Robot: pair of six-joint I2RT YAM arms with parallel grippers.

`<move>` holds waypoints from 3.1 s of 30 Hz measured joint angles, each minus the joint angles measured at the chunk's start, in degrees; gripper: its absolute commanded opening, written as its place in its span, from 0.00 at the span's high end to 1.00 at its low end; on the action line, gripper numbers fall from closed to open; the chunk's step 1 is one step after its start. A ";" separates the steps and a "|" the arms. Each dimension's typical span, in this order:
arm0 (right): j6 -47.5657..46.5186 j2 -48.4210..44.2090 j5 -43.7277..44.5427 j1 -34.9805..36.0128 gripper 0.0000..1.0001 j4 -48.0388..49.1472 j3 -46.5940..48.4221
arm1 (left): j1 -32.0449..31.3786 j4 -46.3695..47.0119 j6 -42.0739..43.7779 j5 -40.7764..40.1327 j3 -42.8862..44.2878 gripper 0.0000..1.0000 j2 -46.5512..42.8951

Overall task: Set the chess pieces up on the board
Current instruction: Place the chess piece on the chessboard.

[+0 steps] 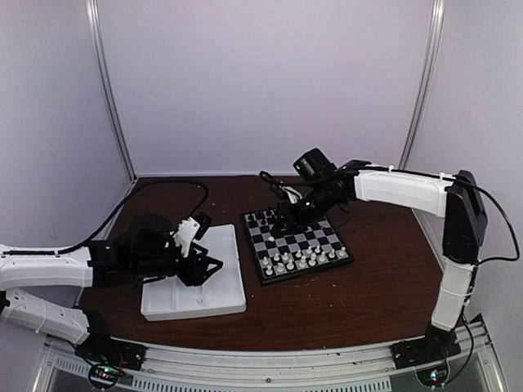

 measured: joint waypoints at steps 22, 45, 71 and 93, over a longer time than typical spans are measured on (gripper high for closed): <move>-13.38 -8.48 36.76 -9.97 1.00 -7.58 -12.92 | 0.00 -3.30 -2.49 -5.46 2.14 0.41 5.68; -12.76 -3.32 30.47 -11.76 0.96 -0.63 -14.84 | 0.00 -4.46 -2.69 -5.57 4.04 0.41 8.61; -13.92 -2.49 29.97 -11.78 0.79 -1.88 -14.84 | 0.00 -5.09 -2.71 -5.53 4.79 0.42 10.01; -14.03 -2.93 30.38 -11.78 0.77 -2.89 -13.42 | 0.00 -6.27 -3.10 -5.60 4.96 0.42 9.99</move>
